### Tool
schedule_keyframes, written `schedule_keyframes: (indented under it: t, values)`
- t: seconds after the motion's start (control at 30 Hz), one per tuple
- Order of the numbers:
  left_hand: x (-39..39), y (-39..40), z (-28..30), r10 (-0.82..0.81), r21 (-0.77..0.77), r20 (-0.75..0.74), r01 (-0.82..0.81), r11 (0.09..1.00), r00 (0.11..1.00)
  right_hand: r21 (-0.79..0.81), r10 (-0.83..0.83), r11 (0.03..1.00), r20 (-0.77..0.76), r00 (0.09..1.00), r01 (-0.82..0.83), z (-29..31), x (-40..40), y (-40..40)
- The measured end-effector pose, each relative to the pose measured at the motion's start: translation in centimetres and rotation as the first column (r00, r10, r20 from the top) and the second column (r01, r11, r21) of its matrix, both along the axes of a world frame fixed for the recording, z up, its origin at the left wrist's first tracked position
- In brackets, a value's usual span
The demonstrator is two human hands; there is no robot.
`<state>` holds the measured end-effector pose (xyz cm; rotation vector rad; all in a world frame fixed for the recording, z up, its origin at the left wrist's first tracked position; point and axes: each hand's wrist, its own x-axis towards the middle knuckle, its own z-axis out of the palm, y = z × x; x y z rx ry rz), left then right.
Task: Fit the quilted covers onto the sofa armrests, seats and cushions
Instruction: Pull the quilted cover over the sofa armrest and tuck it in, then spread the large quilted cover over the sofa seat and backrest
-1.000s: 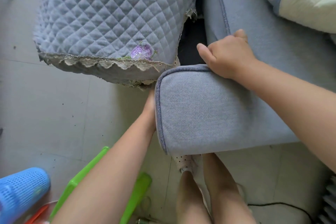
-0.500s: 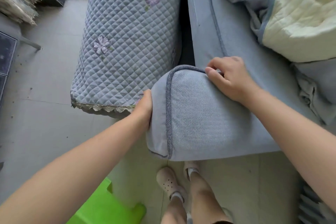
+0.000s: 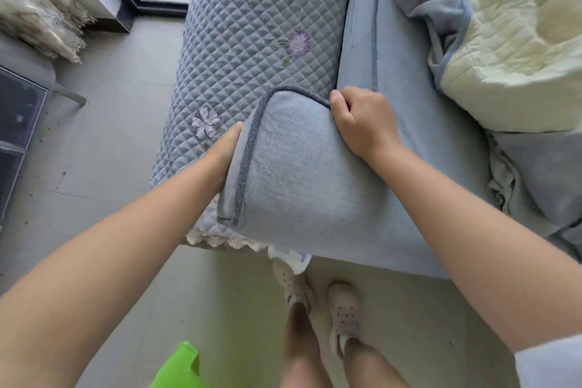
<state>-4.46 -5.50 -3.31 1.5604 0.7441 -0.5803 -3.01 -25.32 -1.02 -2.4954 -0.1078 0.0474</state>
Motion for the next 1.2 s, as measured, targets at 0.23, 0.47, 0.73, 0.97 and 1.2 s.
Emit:
schedule_keyframes:
  t: [0.23,0.47,0.73,0.97,1.2]
  values:
    - [3.5,5.4,-3.4,-0.170,-0.056,-0.243,0.162,0.985,0.955,-0.049,-0.037,0.998,-0.087,0.996,0.033,-5.1,2.1,6.1]
    - [7.2,6.1,-3.6,-0.295,0.202,-0.301,0.363,0.909,0.907,-0.023,-0.038,0.999,-0.118,0.992,0.036,-5.9,2.7,6.1]
    - [10.3,0.1,0.6,-0.646,0.371,-0.079,0.623,0.688,0.760,-0.144,-0.012,0.988,0.276,0.961,0.053,-2.6,6.2,-2.0]
    - [10.3,-6.3,2.0,-0.816,0.527,-0.098,0.725,0.443,0.570,-0.569,-0.523,0.780,-0.367,0.769,0.259,0.6,12.2,-11.8]
    - [10.6,-12.7,4.0,-0.551,0.306,0.138,0.494,0.814,0.823,0.244,-0.056,0.958,-0.359,0.932,0.151,2.6,9.8,-14.1]
